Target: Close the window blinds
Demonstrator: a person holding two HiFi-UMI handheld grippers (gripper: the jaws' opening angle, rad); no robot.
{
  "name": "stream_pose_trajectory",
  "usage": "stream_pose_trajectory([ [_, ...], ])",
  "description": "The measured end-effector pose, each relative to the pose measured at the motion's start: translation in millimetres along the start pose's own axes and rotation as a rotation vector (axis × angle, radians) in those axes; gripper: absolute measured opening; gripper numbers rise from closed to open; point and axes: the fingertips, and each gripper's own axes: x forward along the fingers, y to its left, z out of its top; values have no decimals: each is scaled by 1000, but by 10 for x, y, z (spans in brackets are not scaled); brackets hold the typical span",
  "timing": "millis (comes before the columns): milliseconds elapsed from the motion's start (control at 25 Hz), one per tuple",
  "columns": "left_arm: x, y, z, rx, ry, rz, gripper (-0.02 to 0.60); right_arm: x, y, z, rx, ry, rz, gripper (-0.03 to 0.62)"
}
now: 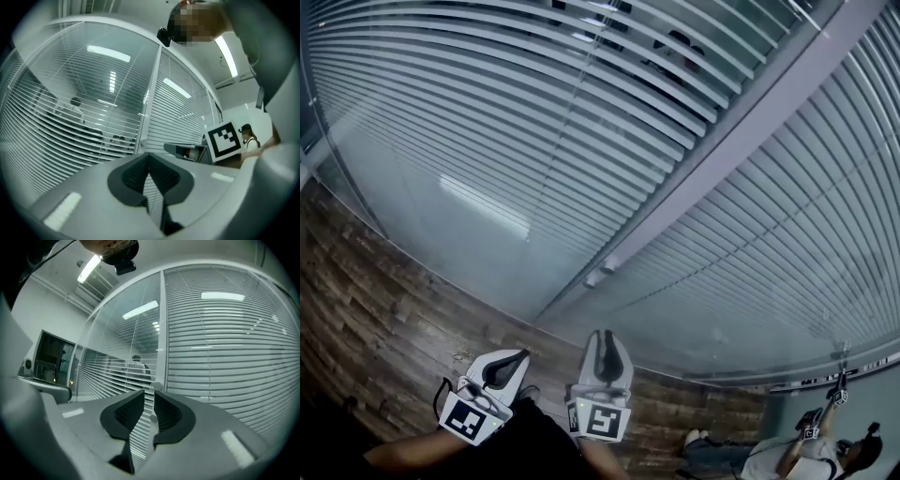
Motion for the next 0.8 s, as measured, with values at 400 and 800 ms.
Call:
stream_pose_trajectory([
  [400,104,163,94,44,-14,-38,-2,629,-83,95,114,69,-30,109],
  [800,-9,678,153,-14,-69,82,-2,974,-256,41,139,71,-81,126],
])
